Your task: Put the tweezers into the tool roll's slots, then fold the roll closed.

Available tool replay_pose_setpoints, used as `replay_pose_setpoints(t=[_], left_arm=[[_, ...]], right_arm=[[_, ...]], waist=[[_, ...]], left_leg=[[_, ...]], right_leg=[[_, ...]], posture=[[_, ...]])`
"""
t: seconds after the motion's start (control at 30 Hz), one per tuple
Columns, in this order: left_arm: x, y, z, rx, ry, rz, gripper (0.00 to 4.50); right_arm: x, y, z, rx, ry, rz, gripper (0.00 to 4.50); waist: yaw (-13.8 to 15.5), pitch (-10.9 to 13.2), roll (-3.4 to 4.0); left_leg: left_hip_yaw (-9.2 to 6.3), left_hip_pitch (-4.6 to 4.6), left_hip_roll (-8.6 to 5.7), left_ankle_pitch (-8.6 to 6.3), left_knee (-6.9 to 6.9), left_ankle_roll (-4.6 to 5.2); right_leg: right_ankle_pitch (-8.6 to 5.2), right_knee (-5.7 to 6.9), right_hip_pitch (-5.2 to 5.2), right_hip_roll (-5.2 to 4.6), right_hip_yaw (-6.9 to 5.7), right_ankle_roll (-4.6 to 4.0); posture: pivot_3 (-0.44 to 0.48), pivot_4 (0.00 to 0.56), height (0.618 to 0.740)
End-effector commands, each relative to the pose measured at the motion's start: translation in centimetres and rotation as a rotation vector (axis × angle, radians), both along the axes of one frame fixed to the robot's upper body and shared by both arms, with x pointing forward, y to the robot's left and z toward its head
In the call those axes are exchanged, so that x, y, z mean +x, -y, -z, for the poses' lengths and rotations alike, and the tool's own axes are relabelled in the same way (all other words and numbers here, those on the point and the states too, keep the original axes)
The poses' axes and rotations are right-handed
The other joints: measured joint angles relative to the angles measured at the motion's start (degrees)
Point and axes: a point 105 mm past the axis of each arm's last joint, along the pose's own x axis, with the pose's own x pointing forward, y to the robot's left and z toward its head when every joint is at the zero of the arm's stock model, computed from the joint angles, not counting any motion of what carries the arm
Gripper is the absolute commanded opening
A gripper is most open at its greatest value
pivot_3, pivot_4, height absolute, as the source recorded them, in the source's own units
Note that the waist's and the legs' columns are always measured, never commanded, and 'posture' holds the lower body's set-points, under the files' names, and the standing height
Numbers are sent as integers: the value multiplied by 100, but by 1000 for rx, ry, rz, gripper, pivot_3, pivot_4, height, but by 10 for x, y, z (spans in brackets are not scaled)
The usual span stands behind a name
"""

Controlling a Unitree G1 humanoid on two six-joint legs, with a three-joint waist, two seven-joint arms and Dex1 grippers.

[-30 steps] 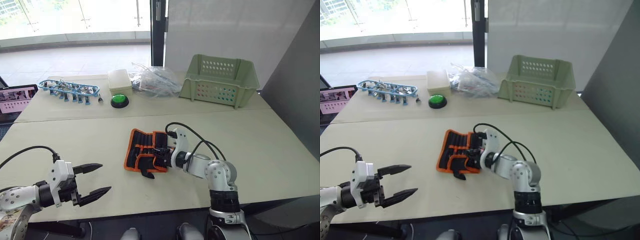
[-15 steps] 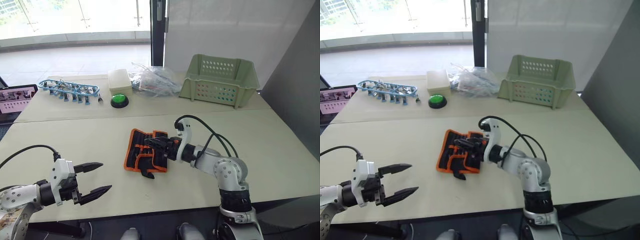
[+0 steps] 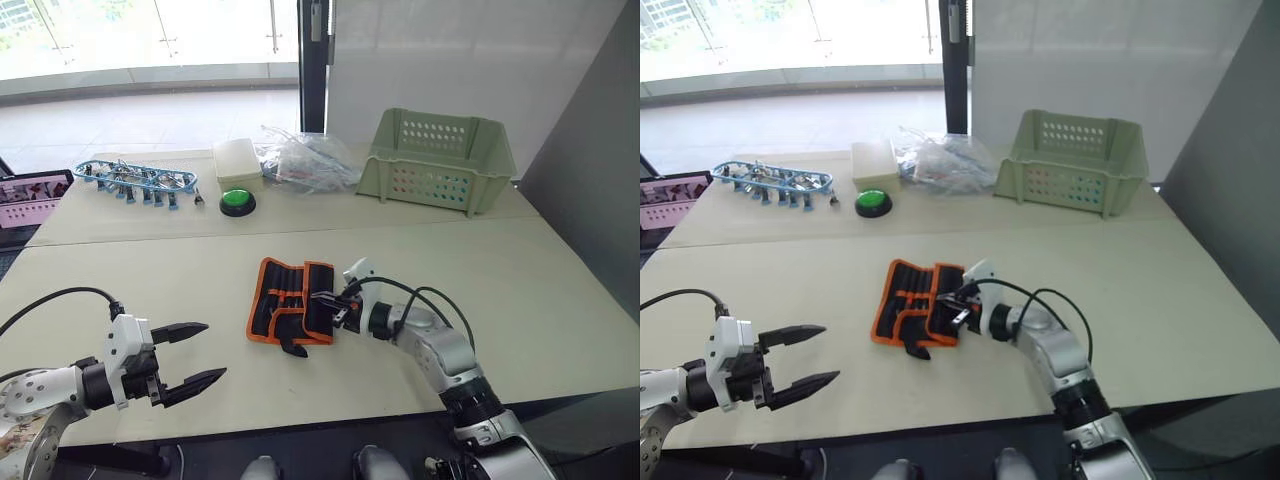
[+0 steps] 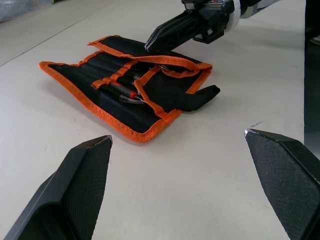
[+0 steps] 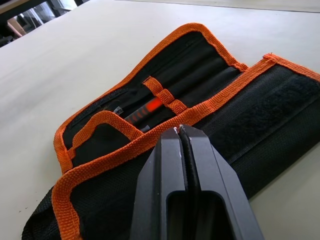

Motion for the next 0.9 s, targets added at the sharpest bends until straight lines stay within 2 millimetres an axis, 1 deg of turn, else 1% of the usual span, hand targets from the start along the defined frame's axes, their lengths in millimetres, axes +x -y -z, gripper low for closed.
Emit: replay_pose_setpoints(t=[0.03,0.07,0.2,0.37,0.5,0.6,0.7,0.8,0.9], left_arm=[[11,8,-4,-80,-63,-65,4500],[18,6,-1,-99,-96,-120,4500],[43,12,6,-203,-243,-240,4500],[68,27,11,-310,-350,-278,4500],[79,34,25,-326,-427,-292,4500],[81,37,34,-318,-463,-296,4500],[83,44,35,-359,-487,-283,4500],[87,45,30,-409,-492,-287,3665],[86,46,31,-394,-506,-271,2680]], right_arm=[[6,1,12,-60,-7,28,25],[6,2,15,-69,-21,28,25],[6,5,25,-101,-52,45,25],[6,2,23,-94,-47,43,25],[3,-2,21,-88,-36,33,25],[1,-4,20,-85,-28,28,25],[-1,-6,16,-77,-17,24,25],[-1,-5,16,-77,-14,29,0],[-1,-5,16,-77,-14,33,0]], waist=[[10,0,0],[21,-1,-1],[32,-4,-7],[22,-8,-12],[9,-8,-13],[9,-9,-14],[16,-9,-13],[36,-9,-13],[17,-9,-13]], left_leg=[[0,1,0,0,3,0],[0,9,0,0,4,0],[-2,21,-1,0,19,0],[-2,34,-2,0,26,0],[-1,35,-2,0,25,0],[-1,31,-2,0,25,-1],[-1,33,-5,0,24,-1],[-1,36,-8,1,26,-3],[-1,33,-8,2,28,-3]], right_leg=[[0,2,1,-1,0,0],[0,2,10,0,0,1],[5,10,26,1,0,9],[11,13,38,4,4,11],[13,13,36,6,7,8],[14,13,31,6,10,6],[15,13,33,4,11,3],[16,13,37,1,11,5],[17,13,36,1,11,7]], posture=[[0,150,719],[0,150,719],[0,150,719],[0,150,719],[0,150,719],[0,150,719],[0,150,719],[0,150,719],[0,150,719]])
